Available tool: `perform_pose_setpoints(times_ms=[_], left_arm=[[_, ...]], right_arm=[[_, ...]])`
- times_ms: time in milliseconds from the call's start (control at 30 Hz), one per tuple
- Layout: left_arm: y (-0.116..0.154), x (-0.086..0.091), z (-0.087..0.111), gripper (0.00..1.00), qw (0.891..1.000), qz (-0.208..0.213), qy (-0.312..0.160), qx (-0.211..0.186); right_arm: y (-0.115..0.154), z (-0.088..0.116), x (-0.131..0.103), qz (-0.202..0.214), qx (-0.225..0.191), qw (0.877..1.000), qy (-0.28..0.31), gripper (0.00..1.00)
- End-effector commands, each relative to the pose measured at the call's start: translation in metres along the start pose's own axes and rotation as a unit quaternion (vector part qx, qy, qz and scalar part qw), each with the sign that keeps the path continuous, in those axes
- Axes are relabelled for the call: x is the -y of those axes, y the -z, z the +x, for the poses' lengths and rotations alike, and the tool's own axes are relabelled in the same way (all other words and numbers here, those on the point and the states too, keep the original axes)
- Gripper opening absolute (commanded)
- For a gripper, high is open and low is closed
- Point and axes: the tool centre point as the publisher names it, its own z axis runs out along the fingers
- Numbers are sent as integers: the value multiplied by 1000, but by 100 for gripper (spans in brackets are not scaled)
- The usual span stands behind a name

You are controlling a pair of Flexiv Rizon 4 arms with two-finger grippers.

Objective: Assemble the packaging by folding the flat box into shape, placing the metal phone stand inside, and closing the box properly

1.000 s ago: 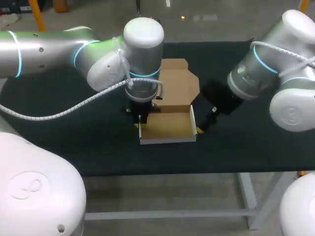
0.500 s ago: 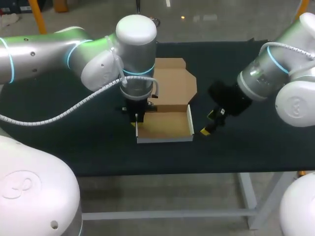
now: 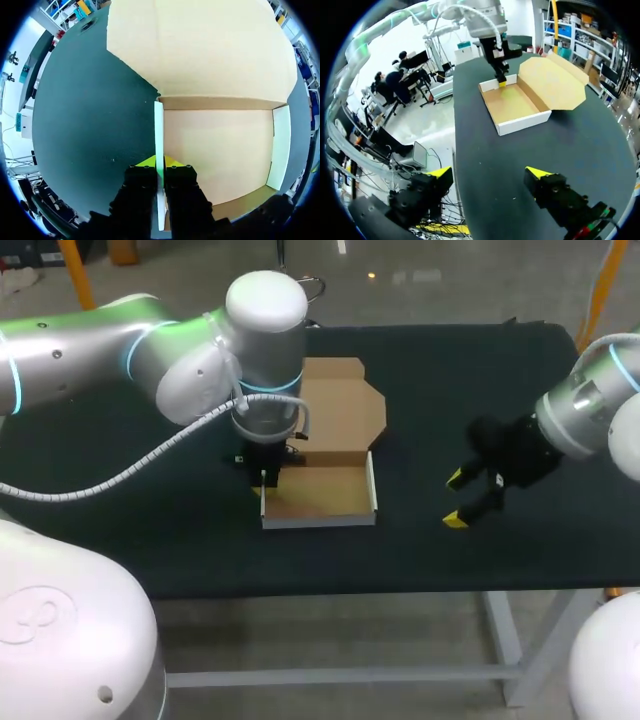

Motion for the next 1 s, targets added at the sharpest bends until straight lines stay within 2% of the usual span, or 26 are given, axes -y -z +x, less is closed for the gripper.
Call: perform_pose_setpoints(times_ms=[33, 300, 633, 700, 1000], left_arm=[[-2, -1, 6, 0, 999, 8, -4, 34], [-7, 0, 2, 0, 995, 31, -30, 86], [-11, 2, -2, 0, 992, 53, -40, 111], [-11, 1, -2, 0, 992, 53, -41, 104], [-2, -4, -1, 0, 998, 45, -40, 11]], right_arm=[[5, 0, -1, 0, -15, 1000, 4, 100], [3, 2, -3, 8, -17, 1000, 16, 100], [1, 2, -6, 12, -19, 1000, 15, 100], [1, 3, -7, 12, -19, 1000, 15, 100], [-2, 2, -9, 11, -23, 1000, 13, 100]])
